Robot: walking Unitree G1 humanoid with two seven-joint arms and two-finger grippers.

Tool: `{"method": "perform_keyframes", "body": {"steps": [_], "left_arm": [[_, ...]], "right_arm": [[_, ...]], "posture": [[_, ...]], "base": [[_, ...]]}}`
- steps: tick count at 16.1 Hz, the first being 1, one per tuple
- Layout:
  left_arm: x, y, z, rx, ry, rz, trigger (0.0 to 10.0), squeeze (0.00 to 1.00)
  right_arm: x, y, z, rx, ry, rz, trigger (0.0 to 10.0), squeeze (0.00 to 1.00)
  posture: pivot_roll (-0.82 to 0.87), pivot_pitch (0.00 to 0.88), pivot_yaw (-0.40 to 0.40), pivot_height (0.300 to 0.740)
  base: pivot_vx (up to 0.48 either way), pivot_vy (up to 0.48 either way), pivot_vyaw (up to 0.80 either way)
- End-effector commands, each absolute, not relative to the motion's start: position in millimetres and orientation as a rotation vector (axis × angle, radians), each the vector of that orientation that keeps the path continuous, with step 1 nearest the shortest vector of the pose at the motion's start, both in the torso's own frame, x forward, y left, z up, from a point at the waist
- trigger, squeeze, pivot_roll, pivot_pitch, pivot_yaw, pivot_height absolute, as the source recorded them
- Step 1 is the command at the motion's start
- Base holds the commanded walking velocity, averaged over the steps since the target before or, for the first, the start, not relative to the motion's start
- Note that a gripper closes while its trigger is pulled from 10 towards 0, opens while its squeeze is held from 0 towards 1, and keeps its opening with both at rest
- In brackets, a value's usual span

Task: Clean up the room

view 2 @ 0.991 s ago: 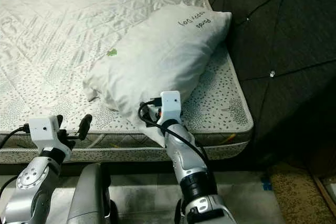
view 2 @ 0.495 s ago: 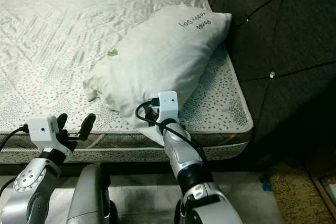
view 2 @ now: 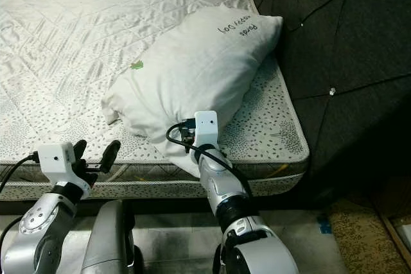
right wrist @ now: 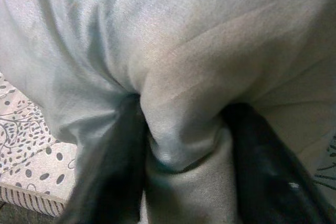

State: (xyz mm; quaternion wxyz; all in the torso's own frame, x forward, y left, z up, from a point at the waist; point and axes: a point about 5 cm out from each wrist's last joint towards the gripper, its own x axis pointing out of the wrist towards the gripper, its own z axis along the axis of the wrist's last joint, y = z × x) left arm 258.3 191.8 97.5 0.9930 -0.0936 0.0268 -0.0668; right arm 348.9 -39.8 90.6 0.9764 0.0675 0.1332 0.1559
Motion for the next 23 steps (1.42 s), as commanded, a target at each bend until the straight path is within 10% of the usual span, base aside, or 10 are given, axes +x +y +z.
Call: {"method": "perform_keyframes", "body": {"steps": [1, 17, 23], "left_arm": [[257.5, 192.0, 99.5, -0.19, 0.05, -0.136, 10.0, 0.0], [266.4, 181.4, 87.0, -0.199, 0.078, -0.165, 10.0, 0.0], [274.6, 183.3, 88.8, -0.193, 0.048, -0.131, 10.0, 0.0]], "right_arm": [[340.8, 24.9, 117.4, 0.223, 0.24, 0.467, 0.0, 0.0], [354.3, -5.2, 118.4, 0.131, 0.167, 0.482, 0.0, 0.0], [398.7, -86.5, 168.5, -0.064, 0.037, 0.355, 0.0, 0.0]], "posture": [[0.04, 0.138, -0.038, 0.551], [0.02, 0.031, -0.042, 0.551], [0.0, 0.002, -0.052, 0.551]], "base": [[0.0, 0.0, 0.0], [0.0, 0.0, 0.0], [0.0, 0.0, 0.0]]}}
